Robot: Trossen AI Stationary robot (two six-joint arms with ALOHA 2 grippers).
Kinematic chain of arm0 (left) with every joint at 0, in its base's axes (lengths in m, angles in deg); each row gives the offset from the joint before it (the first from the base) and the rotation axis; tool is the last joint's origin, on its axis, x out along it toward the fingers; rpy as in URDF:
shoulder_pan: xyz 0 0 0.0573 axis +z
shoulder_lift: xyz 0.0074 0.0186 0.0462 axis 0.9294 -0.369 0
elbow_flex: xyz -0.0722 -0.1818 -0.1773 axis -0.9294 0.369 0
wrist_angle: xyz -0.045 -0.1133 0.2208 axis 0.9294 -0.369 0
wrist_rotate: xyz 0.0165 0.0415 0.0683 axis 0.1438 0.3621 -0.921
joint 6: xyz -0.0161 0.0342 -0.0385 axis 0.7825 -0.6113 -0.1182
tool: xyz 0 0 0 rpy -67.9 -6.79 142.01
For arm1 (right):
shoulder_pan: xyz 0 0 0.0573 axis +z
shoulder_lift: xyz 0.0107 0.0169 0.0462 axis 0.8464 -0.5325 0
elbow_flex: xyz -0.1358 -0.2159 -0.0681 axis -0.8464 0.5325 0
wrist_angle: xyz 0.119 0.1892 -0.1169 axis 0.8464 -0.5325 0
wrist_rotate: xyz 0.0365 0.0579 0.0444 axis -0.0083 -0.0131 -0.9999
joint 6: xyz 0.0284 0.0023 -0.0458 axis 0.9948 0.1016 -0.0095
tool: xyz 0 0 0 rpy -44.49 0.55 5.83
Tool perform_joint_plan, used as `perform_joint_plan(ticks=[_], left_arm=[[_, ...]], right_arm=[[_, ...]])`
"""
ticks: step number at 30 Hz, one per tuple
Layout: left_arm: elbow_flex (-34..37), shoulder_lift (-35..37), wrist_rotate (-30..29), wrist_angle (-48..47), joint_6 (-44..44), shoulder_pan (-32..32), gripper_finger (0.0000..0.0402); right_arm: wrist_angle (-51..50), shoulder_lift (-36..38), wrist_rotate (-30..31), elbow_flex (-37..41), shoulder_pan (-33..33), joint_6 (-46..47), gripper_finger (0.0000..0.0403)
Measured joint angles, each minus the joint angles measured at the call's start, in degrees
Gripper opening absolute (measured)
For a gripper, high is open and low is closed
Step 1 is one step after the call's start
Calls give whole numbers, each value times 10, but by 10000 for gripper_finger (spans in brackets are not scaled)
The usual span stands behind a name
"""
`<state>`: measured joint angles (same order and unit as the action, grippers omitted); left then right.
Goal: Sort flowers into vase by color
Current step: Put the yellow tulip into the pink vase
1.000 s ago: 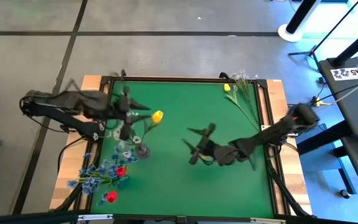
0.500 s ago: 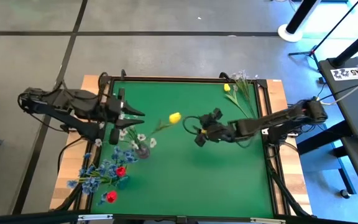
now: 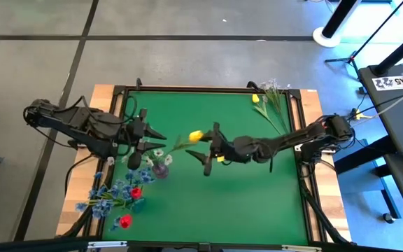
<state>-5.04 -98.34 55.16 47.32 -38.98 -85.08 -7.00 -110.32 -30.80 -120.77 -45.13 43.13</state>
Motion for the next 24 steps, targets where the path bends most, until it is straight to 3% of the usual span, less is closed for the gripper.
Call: perform_joint_plan(ticks=[6,12,14,19,24], left_arm=[[0,0,1,0,0,-3,101],[0,0,1,4,0,-19,101],[0,0,-1,6,0,-24,101],[0,0,-4,9,-6,-35,101],[0,0,-19,21,-15,-35,101]], right_arm=[[-71,-60,-57,-106,0,-24,232],[-172,-130,-44,-201,-4,-6,232],[-220,-131,-36,-217,-6,2,232],[-226,-128,-28,-227,-16,6,232],[-284,-141,-85,-251,-36,24,232]])
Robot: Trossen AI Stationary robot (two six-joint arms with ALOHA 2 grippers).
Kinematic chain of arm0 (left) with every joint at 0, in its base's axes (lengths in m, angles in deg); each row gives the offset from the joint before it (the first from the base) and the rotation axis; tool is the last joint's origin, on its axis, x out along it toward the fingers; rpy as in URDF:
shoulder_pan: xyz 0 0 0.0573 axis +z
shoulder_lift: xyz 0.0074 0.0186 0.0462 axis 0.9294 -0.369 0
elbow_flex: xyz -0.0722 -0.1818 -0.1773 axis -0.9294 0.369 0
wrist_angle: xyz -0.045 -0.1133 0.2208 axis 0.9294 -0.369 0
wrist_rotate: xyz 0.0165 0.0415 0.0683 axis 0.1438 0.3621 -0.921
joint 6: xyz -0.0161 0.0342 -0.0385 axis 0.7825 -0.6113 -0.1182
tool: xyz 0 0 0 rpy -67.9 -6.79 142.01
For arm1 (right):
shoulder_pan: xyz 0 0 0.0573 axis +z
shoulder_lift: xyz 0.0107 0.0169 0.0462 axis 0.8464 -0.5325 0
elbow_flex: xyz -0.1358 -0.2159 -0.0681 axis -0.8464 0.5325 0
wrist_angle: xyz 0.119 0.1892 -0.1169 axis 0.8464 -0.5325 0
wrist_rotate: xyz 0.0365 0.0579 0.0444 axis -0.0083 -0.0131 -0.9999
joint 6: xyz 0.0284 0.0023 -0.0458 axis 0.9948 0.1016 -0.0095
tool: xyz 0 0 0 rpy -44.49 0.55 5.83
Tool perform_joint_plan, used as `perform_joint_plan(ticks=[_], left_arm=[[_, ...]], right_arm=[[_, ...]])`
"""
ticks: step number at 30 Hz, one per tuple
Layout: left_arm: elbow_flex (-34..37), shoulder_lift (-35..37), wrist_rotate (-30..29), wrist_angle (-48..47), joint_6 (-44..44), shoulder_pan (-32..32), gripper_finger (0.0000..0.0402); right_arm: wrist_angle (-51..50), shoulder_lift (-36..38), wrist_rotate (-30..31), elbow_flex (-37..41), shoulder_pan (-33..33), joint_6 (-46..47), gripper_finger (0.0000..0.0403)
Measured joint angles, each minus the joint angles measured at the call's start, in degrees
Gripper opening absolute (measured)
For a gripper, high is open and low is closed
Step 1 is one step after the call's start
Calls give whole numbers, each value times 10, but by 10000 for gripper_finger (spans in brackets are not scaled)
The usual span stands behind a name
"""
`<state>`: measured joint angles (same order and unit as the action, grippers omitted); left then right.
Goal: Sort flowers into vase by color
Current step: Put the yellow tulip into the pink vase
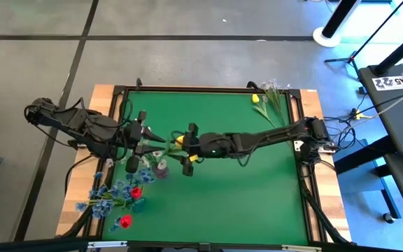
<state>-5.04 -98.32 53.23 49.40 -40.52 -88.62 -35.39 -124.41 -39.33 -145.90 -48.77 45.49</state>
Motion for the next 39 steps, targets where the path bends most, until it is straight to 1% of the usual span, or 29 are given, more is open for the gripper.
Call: perform_joint_plan(ticks=[3,9,11,13,17,19,22,24,26,28,31,33,36,39], left_arm=[[0,0,0,-1,0,0,101],[0,4,0,-12,5,0,101],[0,4,1,-15,10,-1,101],[0,7,0,-22,18,-6,101],[0,20,-8,-28,17,-34,101],[0,28,-18,-28,17,-61,101],[0,42,-47,-37,17,-104,101],[0,53,-73,-59,17,-129,101],[0,64,-97,-78,19,-149,101],[0,72,-115,-93,19,-160,101],[0,87,-130,-95,2,-161,101],[0,98,-152,-103,-20,-158,101],[0,117,-187,-115,-44,-146,101],[14,140,-198,-102,-52,-120,101]], right_arm=[[-49,-15,-19,0,-4,0,232],[-103,-10,-2,-1,2,-1,232],[-128,2,3,1,9,-5,232],[-147,25,22,0,18,-8,232],[-232,72,80,0,42,6,232],[-279,90,130,11,47,28,232],[-352,119,213,46,41,92,232],[-415,138,256,79,22,162,232],[-483,154,266,122,-15,240,232],[-531,169,254,171,-69,302,232],[-544,177,240,241,-169,351,232],[-537,172,213,281,-243,351,232],[-459,150,188,330,-354,308,232],[-386,120,164,351,-448,269,232]])
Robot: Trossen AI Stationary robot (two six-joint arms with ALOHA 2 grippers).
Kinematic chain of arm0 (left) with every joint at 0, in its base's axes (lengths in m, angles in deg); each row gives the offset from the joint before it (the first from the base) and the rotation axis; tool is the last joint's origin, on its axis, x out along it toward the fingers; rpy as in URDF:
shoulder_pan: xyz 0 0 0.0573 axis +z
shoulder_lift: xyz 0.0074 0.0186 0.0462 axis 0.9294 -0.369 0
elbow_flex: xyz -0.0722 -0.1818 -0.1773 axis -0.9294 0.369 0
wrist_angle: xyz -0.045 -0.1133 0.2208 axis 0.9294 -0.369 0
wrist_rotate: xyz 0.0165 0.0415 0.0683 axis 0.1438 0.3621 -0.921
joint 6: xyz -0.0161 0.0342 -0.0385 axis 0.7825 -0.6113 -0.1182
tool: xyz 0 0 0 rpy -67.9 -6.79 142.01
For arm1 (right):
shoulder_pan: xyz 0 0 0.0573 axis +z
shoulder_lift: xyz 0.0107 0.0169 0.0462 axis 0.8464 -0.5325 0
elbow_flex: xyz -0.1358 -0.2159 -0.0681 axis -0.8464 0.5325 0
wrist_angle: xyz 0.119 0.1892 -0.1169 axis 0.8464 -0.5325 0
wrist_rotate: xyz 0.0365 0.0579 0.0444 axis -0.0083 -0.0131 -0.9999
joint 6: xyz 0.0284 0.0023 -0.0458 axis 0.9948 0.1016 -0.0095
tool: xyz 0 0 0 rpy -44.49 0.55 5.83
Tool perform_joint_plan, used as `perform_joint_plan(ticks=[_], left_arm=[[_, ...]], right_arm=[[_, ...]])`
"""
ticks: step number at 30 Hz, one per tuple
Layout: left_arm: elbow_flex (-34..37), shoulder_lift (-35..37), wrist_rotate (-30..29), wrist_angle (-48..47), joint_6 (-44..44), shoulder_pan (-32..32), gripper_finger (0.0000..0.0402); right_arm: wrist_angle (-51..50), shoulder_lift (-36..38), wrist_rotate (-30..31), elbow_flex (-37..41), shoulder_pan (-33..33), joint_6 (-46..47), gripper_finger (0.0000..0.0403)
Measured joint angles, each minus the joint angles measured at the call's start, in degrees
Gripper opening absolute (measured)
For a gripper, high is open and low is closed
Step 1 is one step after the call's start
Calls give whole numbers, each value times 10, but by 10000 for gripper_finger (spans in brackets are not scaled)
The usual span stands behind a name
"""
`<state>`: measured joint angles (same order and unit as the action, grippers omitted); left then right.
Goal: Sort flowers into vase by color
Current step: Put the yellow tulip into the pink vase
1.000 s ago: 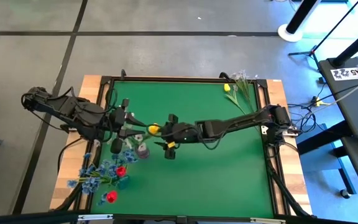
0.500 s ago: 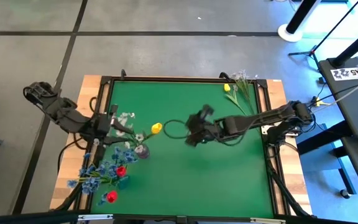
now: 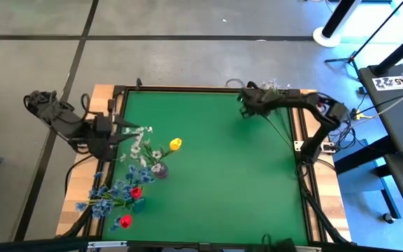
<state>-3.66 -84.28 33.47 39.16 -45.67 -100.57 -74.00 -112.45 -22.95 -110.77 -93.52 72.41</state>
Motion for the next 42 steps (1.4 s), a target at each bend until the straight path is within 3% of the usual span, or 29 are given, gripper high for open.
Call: perform_joint_plan(ticks=[4,11,14,20,22,26,33,38,42], left_arm=[[46,28,3,40,-4,43,101],[122,43,10,101,-3,105,101],[124,43,11,103,16,117,101],[93,47,42,101,26,119,101],[80,48,42,103,26,119,101],[68,48,43,103,26,119,101],[68,36,43,138,27,119,102],[67,-11,100,185,27,134,129],[67,-76,141,215,25,156,161]], right_arm=[[52,-35,-3,0,-74,-22,232],[84,-59,-57,-4,-109,-36,213],[88,-60,-60,-4,-108,-36,167],[102,-57,-74,-3,-93,-52,27],[110,-43,-92,0,-74,-62,14],[182,23,-133,-1,8,-69,30],[421,130,-165,-2,186,-143,10],[604,152,-175,-2,297,-217,14],[693,152,-230,-2,364,-251,8]])
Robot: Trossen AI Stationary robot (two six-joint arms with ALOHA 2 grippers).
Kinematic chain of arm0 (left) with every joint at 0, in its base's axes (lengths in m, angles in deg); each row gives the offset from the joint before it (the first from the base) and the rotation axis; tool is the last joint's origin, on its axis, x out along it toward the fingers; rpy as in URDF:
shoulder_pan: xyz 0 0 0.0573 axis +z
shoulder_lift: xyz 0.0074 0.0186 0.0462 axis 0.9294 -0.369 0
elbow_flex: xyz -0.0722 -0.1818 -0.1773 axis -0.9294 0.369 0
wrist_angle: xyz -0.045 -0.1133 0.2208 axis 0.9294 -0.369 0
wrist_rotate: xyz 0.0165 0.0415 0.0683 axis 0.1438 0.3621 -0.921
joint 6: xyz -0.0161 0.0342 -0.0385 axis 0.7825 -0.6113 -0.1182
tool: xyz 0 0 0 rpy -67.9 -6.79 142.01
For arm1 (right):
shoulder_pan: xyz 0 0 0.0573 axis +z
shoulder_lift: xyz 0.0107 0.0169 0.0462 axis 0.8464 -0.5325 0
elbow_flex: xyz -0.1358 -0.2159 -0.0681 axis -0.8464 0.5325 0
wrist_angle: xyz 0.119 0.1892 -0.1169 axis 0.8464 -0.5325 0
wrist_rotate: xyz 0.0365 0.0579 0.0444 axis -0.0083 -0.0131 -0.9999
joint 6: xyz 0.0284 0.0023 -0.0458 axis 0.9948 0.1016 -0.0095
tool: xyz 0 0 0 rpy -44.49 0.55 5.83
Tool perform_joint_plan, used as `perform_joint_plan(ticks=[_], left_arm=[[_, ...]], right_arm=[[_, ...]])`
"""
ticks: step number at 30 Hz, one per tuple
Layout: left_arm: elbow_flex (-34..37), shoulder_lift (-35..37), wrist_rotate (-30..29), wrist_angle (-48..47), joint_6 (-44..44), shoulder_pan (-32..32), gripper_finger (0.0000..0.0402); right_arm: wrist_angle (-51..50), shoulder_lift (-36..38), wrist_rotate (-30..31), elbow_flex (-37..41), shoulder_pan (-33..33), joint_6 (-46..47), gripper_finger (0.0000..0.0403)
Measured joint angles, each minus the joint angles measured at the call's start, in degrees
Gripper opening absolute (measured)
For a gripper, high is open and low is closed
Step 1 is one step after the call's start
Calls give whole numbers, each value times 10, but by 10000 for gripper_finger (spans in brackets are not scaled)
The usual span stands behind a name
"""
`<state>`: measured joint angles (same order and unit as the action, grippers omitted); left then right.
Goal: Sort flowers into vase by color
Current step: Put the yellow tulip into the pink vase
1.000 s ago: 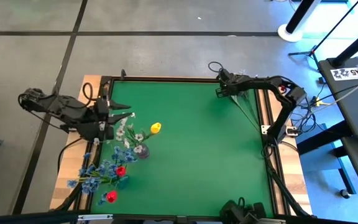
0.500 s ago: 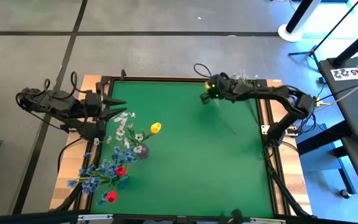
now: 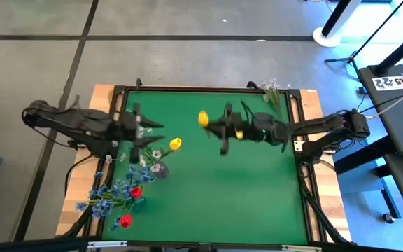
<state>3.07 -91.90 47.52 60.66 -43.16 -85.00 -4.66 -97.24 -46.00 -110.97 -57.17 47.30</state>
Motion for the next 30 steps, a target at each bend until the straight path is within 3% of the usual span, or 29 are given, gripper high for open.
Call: perform_joint_plan(ticks=[9,13,17,21,26,30], left_arm=[[0,-142,126,152,-90,25,175],[0,-190,136,238,-129,26,173],[0,-224,160,287,-135,43,172],[0,-247,231,336,-107,71,172],[0,-274,261,382,-78,109,172],[0,-285,321,384,-60,132,161]], right_arm=[[70,-4,-36,0,94,-81,6],[103,-4,-37,0,113,-123,12],[113,-4,-37,0,115,-159,9],[127,-4,-42,-1,98,-184,7],[142,-22,-77,-13,73,-178,11],[142,-36,-72,-23,72,-173,12]])
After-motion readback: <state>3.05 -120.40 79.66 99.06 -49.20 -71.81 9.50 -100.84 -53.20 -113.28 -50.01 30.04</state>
